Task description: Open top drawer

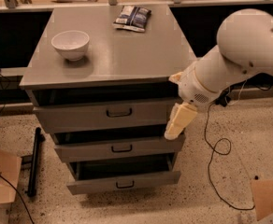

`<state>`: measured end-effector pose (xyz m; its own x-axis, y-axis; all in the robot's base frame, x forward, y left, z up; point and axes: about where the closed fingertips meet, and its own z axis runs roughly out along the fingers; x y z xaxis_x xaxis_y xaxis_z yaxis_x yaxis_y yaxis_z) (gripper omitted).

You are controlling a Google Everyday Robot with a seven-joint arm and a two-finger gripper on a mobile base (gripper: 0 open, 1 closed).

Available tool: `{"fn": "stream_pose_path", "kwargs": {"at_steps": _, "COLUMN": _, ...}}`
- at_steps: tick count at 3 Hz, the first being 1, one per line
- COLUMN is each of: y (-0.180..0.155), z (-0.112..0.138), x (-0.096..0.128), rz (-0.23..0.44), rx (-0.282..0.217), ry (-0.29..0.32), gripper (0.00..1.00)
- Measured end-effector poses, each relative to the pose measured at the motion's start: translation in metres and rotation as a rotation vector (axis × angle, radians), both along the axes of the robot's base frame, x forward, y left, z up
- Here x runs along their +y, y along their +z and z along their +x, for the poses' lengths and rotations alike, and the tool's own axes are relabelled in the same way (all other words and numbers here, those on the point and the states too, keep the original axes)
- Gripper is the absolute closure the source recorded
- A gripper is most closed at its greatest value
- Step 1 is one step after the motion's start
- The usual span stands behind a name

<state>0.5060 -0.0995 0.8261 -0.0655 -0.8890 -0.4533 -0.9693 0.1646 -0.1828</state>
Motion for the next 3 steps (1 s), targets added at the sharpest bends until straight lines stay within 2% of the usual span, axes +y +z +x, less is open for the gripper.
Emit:
{"fn": "stream_pose_path", "kwargs": {"at_steps": 1, "y": -0.057, "z": 0.034, "x": 0.027, "rz": 0.045, "rx": 0.022, "ry": 0.033, "gripper": 0.0}}
{"fn": "stream_pose_path", "kwargs": {"at_steps": 2, "y": -0.092, "z": 0.052, "x": 0.035, "rz": 0.065, "rx": 0.046, "ry": 0.042, "gripper": 0.0}}
{"fn": "stream_pose_path", "kwargs": {"at_steps": 3, "y": -0.122, "z": 0.076, "x": 0.036, "rz": 0.114, "rx": 0.053, "ry": 0.002, "gripper": 0.0}}
